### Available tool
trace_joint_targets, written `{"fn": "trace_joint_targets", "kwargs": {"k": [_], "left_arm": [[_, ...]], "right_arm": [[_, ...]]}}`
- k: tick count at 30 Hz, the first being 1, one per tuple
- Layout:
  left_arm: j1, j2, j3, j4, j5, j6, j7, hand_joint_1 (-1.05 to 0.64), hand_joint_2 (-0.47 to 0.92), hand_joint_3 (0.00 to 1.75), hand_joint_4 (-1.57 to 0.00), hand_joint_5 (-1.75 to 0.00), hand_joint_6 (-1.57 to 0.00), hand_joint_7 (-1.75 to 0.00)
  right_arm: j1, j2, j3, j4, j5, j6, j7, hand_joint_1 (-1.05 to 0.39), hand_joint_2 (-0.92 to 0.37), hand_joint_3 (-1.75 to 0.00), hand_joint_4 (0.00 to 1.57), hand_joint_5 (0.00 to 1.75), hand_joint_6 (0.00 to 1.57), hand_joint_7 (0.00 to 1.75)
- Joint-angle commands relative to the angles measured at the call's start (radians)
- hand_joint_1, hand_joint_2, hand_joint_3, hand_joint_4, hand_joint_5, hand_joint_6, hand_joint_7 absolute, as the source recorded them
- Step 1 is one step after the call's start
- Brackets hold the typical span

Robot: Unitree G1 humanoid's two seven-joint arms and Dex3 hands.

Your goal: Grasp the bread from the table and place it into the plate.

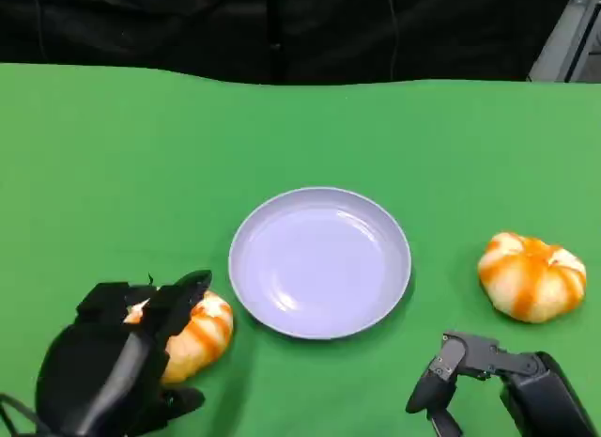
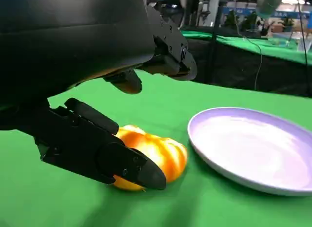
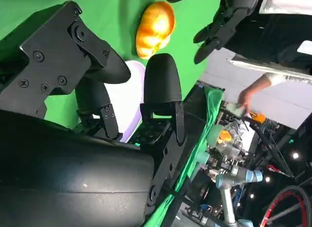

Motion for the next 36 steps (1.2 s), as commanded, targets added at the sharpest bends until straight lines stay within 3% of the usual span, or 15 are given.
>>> {"fn": "trace_joint_targets", "kwargs": {"k": [1,6,17,20,21,22,23,24,25,26,27,29,30,32,36], "left_arm": [[-0.040,0.048,-0.039,0.009,0.059,0.059,-0.033,-0.49,0.80,0.00,-0.24,-0.56,-0.41,-0.03],[-0.091,0.077,-0.093,0.034,0.123,0.134,-0.095,-0.50,0.82,0.00,-0.29,-0.51,-0.42,-0.02],[-0.190,0.095,-0.189,0.174,0.164,0.249,-0.177,-0.51,0.84,0.00,-0.46,-0.21,-0.43,0.00],[-0.209,0.108,-0.201,0.221,0.143,0.244,-0.172,-0.45,0.86,0.00,-0.52,-0.15,-0.45,-0.01],[-0.215,0.114,-0.205,0.240,0.136,0.232,-0.147,-0.37,0.85,0.00,-0.64,-0.18,-0.53,-0.02],[-0.218,0.124,-0.200,0.263,0.113,0.195,-0.089,-0.31,0.85,0.00,-0.77,-0.22,-0.61,-0.04],[-0.220,0.133,-0.196,0.283,0.091,0.161,-0.034,-0.22,0.87,0.01,-0.92,-0.71,-0.85,-0.08],[-0.221,0.138,-0.188,0.295,0.061,0.130,0.010,-0.18,0.89,0.01,-0.92,-1.05,-0.99,-0.08],[-0.222,0.144,-0.182,0.304,0.040,0.104,0.056,-0.16,0.91,0.08,-0.92,-1.36,-1.19,-0.12],[-0.223,0.149,-0.179,0.310,0.026,0.087,0.093,-0.16,0.91,0.14,-0.92,-1.48,-1.28,-0.15],[-0.224,0.154,-0.173,0.315,0.012,0.065,0.139,-0.15,0.88,0.25,-0.90,-1.58,-1.29,-0.27],[-0.226,0.164,-0.168,0.324,-0.005,0.033,0.210,-0.15,0.69,0.67,-0.88,-1.71,-0.98,-1.06],[-0.226,0.166,-0.164,0.327,-0.011,0.020,0.244,-0.15,0.61,0.79,-0.88,-1.73,-0.92,-1.23],[-0.223,0.170,-0.153,0.327,-0.032,-0.008,0.295,-0.13,0.47,1.01,-0.90,-1.74,-0.85,-1.40],[-0.198,0.185,-0.128,0.284,-0.060,-0.042,0.342,-0.11,0.40,1.15,-0.91,-1.75,-0.85,-1.43]], "right_arm": [[-0.002,-0.003,-0.004,0.000,0.012,-0.001,-0.003,0.05,-0.28,-1.38,0.80,1.57,0.83,1.22],[0.002,-0.003,-0.004,-0.009,0.006,0.008,-0.004,0.05,-0.28,-1.37,0.79,1.57,0.84,1.21],[0.005,-0.001,-0.004,-0.017,0.002,0.012,-0.006,0.03,-0.27,-1.38,0.79,1.57,0.84,1.21],[0.007,-0.001,-0.003,-0.019,0.001,0.012,-0.006,0.03,-0.27,-1.38,0.79,1.57,0.84,1.21],[0.007,-0.001,-0.003,-0.019,0.002,0.011,-0.005,0.04,-0.27,-1.38,0.80,1.57,0.84,1.21],[0.007,0.000,-0.003,-0.017,0.004,0.011,-0.005,0.04,-0.27,-1.38,0.80,1.57,0.84,1.21],[0.007,0.001,-0.002,-0.016,0.007,0.011,-0.004,0.04,-0.28,-1.38,0.80,1.56,0.84,1.21],[0.006,0.001,-0.002,-0.015,0.010,0.011,-0.003,0.03,-0.28,-1.37,0.80,1.56,0.84,1.22],[0.004,0.002,-0.002,-0.012,0.009,0.009,-0.005,0.04,-0.28,-1.36,0.80,1.56,0.84,1.22],[0.003,0.002,-0.003,-0.010,0.006,0.008,-0.006,0.04,-0.28,-1.36,0.80,1.56,0.84,1.22],[0.002,0.002,-0.003,-0.010,0.003,0.010,-0.007,0.05,-0.28,-1.36,0.80,1.56,0.84,1.22],[0.000,0.002,-0.004,-0.009,0.001,0.013,-0.008,0.06,-0.28,-1.37,0.79,1.57,0.84,1.21],[0.000,0.003,-0.004,-0.008,0.001,0.013,-0.008,0.06,-0.27,-1.38,0.79,1.57,0.84,1.21],[-0.001,0.003,-0.004,-0.007,0.001,0.012,-0.008,0.06,-0.27,-1.38,0.79,1.57,0.84,1.21],[-0.003,0.002,-0.005,-0.001,-0.001,0.002,-0.009,0.05,-0.27,-1.38,0.80,1.57,0.84,1.21]]}}
